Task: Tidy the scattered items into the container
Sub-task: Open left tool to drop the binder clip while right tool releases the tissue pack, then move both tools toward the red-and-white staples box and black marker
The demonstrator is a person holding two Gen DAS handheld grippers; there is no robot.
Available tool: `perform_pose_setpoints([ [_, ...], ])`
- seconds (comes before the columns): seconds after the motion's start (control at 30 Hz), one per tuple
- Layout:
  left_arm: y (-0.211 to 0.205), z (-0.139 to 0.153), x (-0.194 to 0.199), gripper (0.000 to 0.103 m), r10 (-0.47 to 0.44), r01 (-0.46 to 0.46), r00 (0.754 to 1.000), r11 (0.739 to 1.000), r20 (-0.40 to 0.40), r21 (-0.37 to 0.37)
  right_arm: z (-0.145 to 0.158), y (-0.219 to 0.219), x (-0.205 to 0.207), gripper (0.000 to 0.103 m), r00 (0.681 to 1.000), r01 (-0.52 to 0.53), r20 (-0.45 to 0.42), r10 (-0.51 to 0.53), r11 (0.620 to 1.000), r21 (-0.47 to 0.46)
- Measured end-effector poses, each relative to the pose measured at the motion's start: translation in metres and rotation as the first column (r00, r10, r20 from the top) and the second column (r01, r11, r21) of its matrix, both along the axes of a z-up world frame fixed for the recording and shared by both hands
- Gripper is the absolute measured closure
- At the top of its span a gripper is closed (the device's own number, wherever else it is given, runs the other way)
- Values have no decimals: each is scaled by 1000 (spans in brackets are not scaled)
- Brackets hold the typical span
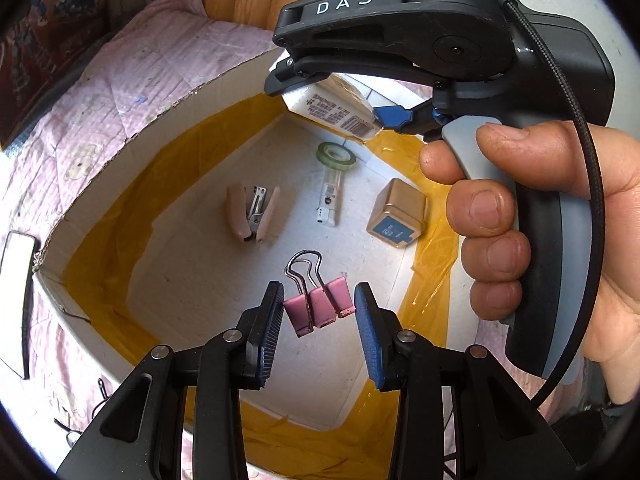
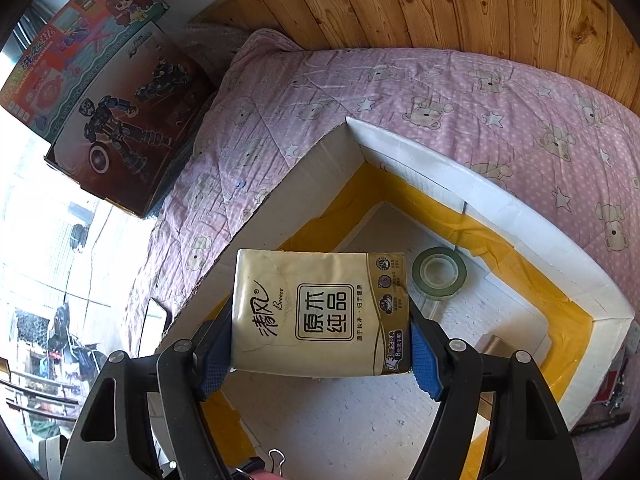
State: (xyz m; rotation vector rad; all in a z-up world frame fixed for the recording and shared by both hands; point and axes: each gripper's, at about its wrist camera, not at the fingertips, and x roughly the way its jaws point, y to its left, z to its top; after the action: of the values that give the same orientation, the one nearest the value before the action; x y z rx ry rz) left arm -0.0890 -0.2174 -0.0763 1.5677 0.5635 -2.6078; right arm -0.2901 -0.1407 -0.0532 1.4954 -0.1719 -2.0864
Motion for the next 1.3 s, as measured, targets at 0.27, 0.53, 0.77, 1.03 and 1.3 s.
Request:
perform_pose_setpoints([
  [0.27, -8, -2, 2, 54, 25, -26, 999, 998, 23, 64, -4, 6, 0, 26, 1000, 13, 12, -12, 998, -56],
  [0.53, -17, 4, 4, 54, 68, -68, 998, 994, 9, 87, 3, 20, 2, 24, 999, 45, 13, -44, 996, -82],
  [0.77, -29, 9, 7, 53, 123, -122, 992, 986, -2, 114, 2, 32, 12, 24, 999, 43, 27, -40, 996, -85],
  [1.03, -22, 15, 9, 53, 123, -120, 992, 987, -19, 108, 22, 57, 31, 25, 1000, -2, -22, -1, 989, -145],
  [1.3, -4, 32, 8, 53, 93, -85, 992, 992, -83, 95, 51, 81, 68, 32, 992, -62, -121, 39, 980, -189],
])
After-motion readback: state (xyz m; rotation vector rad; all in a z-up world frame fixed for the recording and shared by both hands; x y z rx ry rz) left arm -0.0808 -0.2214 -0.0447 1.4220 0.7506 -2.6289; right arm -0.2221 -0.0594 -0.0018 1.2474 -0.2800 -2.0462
